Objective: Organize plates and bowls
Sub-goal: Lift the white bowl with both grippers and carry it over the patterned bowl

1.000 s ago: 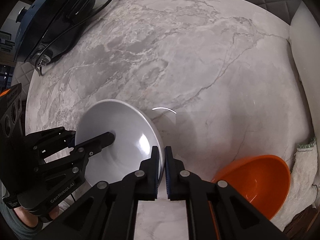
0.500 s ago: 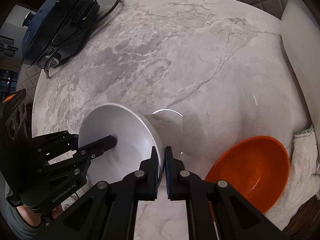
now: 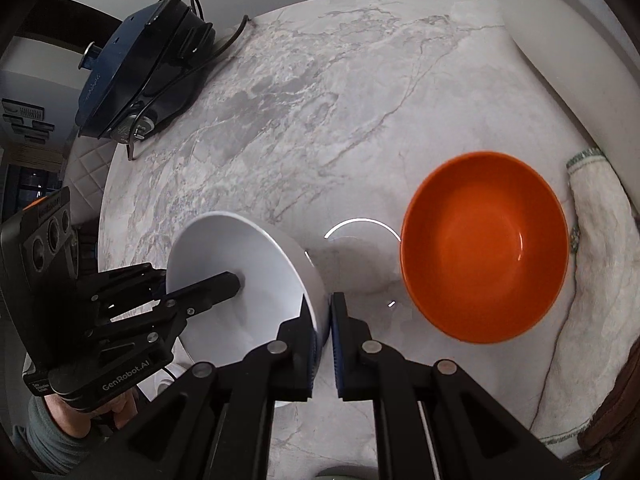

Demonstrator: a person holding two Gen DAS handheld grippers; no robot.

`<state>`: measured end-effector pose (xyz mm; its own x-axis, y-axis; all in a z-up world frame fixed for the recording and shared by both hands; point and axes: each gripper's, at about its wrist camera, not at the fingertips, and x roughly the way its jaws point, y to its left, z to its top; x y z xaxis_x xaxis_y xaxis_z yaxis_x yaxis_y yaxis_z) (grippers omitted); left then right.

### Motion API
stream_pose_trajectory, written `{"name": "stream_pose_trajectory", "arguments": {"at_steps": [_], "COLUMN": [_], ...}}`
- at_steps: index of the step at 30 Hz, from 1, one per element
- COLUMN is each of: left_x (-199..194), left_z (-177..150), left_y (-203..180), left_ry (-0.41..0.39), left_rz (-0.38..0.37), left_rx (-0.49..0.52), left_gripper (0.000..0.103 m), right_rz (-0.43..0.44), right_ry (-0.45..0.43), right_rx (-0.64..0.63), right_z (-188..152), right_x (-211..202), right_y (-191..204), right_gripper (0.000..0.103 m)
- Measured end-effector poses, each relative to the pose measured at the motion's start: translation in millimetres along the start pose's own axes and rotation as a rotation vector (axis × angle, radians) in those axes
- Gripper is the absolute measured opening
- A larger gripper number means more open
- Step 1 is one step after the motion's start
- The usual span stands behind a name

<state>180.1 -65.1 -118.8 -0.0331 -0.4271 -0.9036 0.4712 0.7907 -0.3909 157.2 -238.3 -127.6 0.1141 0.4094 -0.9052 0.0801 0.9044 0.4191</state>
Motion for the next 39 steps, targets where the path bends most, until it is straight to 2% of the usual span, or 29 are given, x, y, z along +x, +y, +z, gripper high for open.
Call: {"name": "stream_pose_trajectory", "arguments": {"at_steps": [14, 21, 30, 34, 39], "left_x": [-20.2, -21.5, -0.9, 6.0, 13.9], "left_z": [-70.3, -122.9, -199.1, -214.4, -224.9], "left_y": [-70.6, -113.9, -159.6, -175.2, -183.2], "left_ry": [0.028, 0.053, 0.105, 0.122, 0.123], "left_rz": [-0.027, -0.037, -0.065, -0.054, -0.029], "left_rx": [0.057, 0.105, 0.134, 0.157, 0.172], "left_gripper": [0.012, 0.012, 0.012, 0.012, 0.012], "right_rz": [0.034, 0.057, 0.058, 0.071, 0.076], "right_ry": [-0.054, -0.082, -0.093, -0.100, -0.103], "right_rx": [0.036, 0.063, 0.132, 0.176, 0.205], "right_z": [-86.8, -143.2, -228.9, -257.0, -275.3], "right_x": [-38.3, -57.4, -64.1, -61.6, -55.5], "right_y": [-15.1, -27.1, -49.8, -60.4, -67.4], "right_gripper": [0.011, 0.012, 0.013, 0.013, 0.013]}}
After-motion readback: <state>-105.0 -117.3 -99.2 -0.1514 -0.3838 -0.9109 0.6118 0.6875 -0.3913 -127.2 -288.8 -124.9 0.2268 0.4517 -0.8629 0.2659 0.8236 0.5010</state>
